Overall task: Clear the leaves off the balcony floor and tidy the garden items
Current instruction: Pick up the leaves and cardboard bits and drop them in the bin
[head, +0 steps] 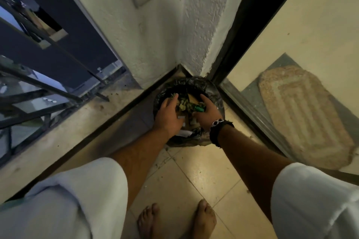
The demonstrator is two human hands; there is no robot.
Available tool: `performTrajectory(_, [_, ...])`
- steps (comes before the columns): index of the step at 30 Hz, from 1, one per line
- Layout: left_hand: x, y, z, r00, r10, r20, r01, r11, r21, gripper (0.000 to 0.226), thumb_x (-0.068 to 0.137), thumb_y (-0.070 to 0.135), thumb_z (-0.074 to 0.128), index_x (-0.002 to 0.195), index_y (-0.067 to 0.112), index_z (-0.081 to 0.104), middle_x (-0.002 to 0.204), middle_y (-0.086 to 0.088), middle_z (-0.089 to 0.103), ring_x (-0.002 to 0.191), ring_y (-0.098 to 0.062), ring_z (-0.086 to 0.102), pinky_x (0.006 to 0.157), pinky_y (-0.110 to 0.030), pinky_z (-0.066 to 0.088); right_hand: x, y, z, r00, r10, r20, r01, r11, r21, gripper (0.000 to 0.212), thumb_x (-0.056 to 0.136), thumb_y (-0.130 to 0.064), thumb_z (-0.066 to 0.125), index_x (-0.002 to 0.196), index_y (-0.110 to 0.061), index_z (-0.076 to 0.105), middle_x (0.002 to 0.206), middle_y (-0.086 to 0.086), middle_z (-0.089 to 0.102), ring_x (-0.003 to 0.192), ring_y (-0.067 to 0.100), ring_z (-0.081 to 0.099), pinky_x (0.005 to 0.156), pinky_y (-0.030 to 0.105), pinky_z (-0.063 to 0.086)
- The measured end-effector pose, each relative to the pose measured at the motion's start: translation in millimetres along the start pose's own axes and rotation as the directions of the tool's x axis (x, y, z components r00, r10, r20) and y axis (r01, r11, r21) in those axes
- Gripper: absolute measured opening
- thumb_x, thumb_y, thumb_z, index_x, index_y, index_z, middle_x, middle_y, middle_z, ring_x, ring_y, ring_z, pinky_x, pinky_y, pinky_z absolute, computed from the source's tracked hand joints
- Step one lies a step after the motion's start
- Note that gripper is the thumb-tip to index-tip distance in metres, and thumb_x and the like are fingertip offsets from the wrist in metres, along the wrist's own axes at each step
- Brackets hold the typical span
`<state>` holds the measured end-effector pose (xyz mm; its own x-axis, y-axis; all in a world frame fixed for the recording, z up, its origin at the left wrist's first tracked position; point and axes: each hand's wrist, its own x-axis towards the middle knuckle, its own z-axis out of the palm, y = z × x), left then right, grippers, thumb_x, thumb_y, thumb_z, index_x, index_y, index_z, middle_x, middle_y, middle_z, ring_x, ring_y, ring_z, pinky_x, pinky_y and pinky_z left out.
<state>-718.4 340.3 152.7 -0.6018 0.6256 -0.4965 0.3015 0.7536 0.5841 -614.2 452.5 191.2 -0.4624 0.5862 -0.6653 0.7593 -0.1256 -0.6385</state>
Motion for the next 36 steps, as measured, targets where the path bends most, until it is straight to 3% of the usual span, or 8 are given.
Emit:
performTrajectory(3, [-37.0, 36.4, -25.8, 0.996, -0.074, -0.046, 0.064, 0.978, -0.198, 0.084, 0.085, 0.02, 0.073, 0.154, 0.025, 0.025, 0.157, -0.007, 0.028, 0.143, -0.025, 0.032, 0.114, -0.044, 0.037, -45.8, -21.5, -19.6, 0.999, 0.035, -0.001, -0.035, 0.988, 0.148, 0.065, 0.091, -0.011, 0.06, 0.148, -0.029, 0.033, 0.149, 0.002, 0.04, 0.132, 0.022, 0.044, 0.099, 0.025, 0.042])
performTrajectory(10, [-182.5, 143.6, -136.8, 0.975, -0.222, -0.018, 0.173, 0.807, -0.564, 0.074, 0.092, 0.022, 0.066, 0.154, 0.027, 0.026, 0.156, -0.006, 0.036, 0.139, -0.024, 0.04, 0.109, -0.041, 0.042, -210.9, -85.4, -83.1, 0.988, 0.154, 0.02, -0.135, 0.796, 0.591, 0.054, 0.087, -0.005, 0.06, 0.137, -0.026, 0.051, 0.14, 0.004, 0.051, 0.113, 0.027, 0.059, 0.091, 0.048, 0.054])
performTrajectory(16, [-303.7, 217.6, -216.1, 0.984, -0.171, -0.052, 0.116, 0.833, -0.541, 0.068, 0.093, 0.018, 0.065, 0.153, 0.021, 0.032, 0.154, -0.006, 0.04, 0.137, -0.022, 0.043, 0.093, -0.024, 0.039, -364.0, -136.9, -132.5, 0.989, 0.146, -0.024, -0.083, 0.679, 0.73, 0.046, 0.088, -0.004, 0.059, 0.131, -0.021, 0.054, 0.129, 0.004, 0.056, 0.112, 0.023, 0.058, 0.077, 0.036, 0.054])
performTrajectory(21, [-366.1, 257.5, -236.6, 0.998, -0.067, -0.015, 0.048, 0.837, -0.545, 0.064, 0.09, 0.017, 0.068, 0.147, 0.022, 0.041, 0.148, -0.003, 0.047, 0.129, -0.021, 0.05, 0.104, -0.035, 0.046, -465.1, -153.1, -154.9, 0.981, 0.154, -0.119, -0.006, 0.634, 0.773, 0.041, 0.093, 0.0, 0.052, 0.132, -0.013, 0.052, 0.114, 0.013, 0.059, 0.118, 0.025, 0.049, 0.081, 0.044, 0.056])
performTrajectory(22, [-376.0, 263.8, -235.5, 0.999, -0.05, 0.002, 0.043, 0.833, -0.552, 0.063, 0.09, 0.017, 0.069, 0.147, 0.023, 0.042, 0.148, -0.002, 0.047, 0.128, -0.021, 0.051, 0.106, -0.04, 0.046, -480.1, -151.3, -156.9, 0.977, 0.165, -0.139, 0.01, 0.609, 0.793, 0.038, 0.094, 0.001, 0.051, 0.129, -0.012, 0.053, 0.11, 0.011, 0.059, 0.079, 0.005, 0.04, 0.079, 0.043, 0.057])
performTrajectory(23, [-384.9, 269.9, -233.2, 0.999, -0.027, 0.025, 0.036, 0.834, -0.551, 0.062, 0.09, 0.018, 0.069, 0.146, 0.023, 0.043, 0.147, -0.002, 0.047, 0.128, -0.022, 0.052, 0.106, -0.043, 0.046, -492.0, -146.2, -156.4, 0.97, 0.181, -0.163, 0.026, 0.587, 0.809, 0.035, 0.094, 0.001, 0.051, 0.127, -0.013, 0.054, 0.106, 0.006, 0.061, 0.084, 0.013, 0.059, 0.072, 0.038, 0.057])
performTrajectory(28, [-425.7, 286.0, -216.4, 0.975, 0.168, 0.145, -0.088, 0.894, -0.439, 0.058, 0.09, 0.026, 0.068, 0.143, 0.024, 0.046, 0.145, -0.004, 0.049, 0.128, -0.021, 0.05, 0.107, -0.047, 0.045, -537.7, -113.6, -146.5, 0.914, 0.295, -0.278, 0.103, 0.494, 0.864, 0.037, 0.092, -0.006, 0.058, 0.123, -0.024, 0.057, 0.129, 0.006, 0.055, 0.105, 0.016, 0.055, 0.099, 0.048, 0.048])
performTrajectory(36, [-492.7, 299.2, -187.1, 0.835, 0.367, 0.41, -0.27, 0.922, -0.277, 0.057, 0.089, 0.033, 0.069, 0.141, 0.034, 0.046, 0.138, 0.007, 0.053, 0.122, -0.013, 0.051, 0.105, -0.046, 0.046, -633.2, -52.7, -113.9, 0.742, 0.514, -0.43, 0.336, 0.27, 0.902, 0.036, 0.092, -0.009, 0.058, 0.122, -0.029, 0.057, 0.134, 0.0, 0.052, 0.119, 0.02, 0.051, 0.098, 0.046, 0.049])
